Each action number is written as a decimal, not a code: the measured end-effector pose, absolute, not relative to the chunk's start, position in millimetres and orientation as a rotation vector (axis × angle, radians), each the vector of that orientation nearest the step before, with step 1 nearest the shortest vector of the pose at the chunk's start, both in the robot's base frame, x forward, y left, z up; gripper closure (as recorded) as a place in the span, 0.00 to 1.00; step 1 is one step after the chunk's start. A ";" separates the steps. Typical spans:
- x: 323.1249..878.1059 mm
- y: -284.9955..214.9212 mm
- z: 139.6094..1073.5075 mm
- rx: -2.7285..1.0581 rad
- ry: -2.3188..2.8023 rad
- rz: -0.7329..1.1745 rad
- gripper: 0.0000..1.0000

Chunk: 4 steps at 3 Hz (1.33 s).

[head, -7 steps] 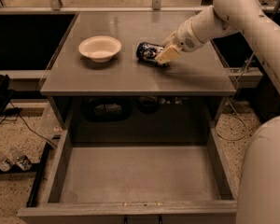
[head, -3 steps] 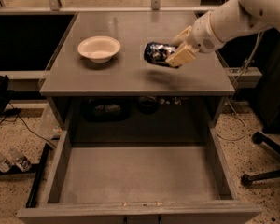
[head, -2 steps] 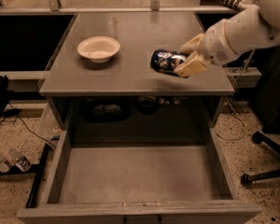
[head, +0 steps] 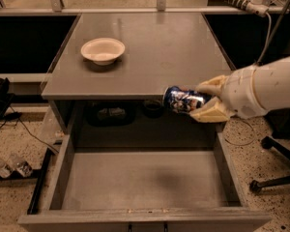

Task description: Place pepsi can into top drawer

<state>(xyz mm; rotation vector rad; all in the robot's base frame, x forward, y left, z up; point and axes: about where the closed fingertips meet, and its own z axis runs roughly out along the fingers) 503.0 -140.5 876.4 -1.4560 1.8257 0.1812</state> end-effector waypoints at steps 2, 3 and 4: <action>437.9 -132.3 757.7 -1.429 1.992 0.291 1.00; 438.1 -132.1 757.8 -1.430 1.992 0.290 1.00; 450.0 -129.6 740.1 -1.432 2.024 0.310 1.00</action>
Offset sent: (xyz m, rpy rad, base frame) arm -0.0889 0.0072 -0.1859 0.0177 0.2671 -0.0953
